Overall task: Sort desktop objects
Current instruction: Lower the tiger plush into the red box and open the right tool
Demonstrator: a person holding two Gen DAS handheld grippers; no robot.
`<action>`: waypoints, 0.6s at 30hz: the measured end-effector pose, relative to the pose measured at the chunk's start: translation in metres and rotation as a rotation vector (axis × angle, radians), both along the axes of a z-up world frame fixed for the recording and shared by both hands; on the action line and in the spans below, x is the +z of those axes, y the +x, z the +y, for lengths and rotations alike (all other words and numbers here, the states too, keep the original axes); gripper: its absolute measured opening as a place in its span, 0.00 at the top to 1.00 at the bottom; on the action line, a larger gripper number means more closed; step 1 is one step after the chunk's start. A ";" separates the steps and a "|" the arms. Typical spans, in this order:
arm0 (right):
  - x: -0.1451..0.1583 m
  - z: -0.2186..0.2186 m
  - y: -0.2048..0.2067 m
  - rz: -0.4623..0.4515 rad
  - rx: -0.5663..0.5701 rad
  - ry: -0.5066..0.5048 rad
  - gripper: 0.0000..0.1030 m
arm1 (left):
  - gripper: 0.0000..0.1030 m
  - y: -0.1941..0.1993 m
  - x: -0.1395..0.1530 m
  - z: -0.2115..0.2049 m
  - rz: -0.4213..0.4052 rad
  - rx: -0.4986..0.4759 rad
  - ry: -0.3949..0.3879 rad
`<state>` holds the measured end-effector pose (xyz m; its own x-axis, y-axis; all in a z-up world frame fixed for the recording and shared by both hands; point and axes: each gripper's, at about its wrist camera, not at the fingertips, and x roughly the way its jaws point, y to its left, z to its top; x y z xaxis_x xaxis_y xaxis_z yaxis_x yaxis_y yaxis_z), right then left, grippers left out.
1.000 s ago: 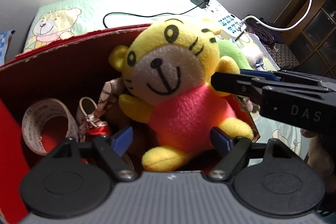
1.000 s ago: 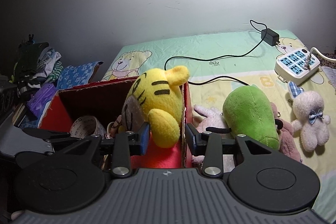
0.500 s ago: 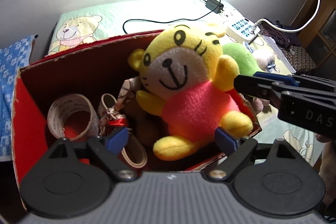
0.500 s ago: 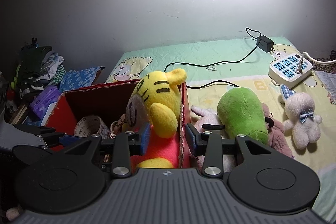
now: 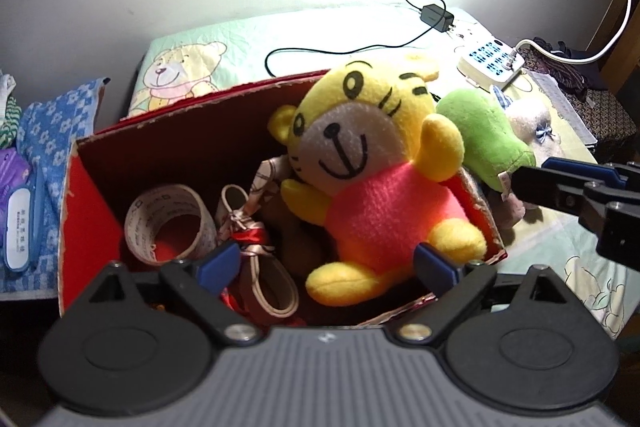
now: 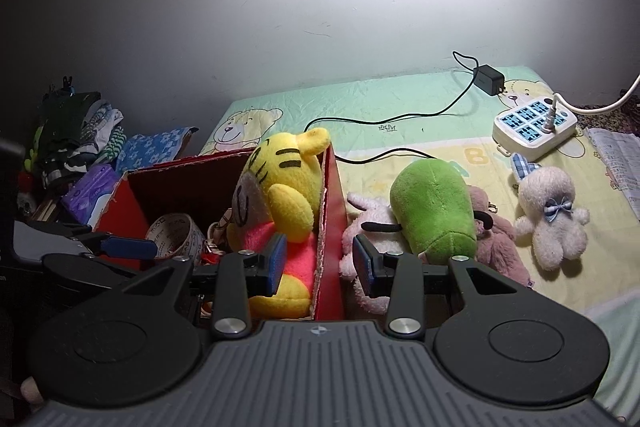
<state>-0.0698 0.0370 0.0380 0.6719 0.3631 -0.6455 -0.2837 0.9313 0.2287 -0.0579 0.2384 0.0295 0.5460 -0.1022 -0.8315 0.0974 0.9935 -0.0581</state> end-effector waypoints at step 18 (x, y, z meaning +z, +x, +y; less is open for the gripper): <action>-0.016 -0.020 0.013 0.062 0.048 0.071 0.61 | 0.08 0.008 0.003 -0.019 0.003 0.134 0.120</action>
<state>-0.0569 0.0165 0.0224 0.6126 0.4401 -0.6565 -0.3106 0.8979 0.3121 -0.0498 0.2199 0.0329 0.5455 0.0712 -0.8351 -0.0359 0.9975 0.0615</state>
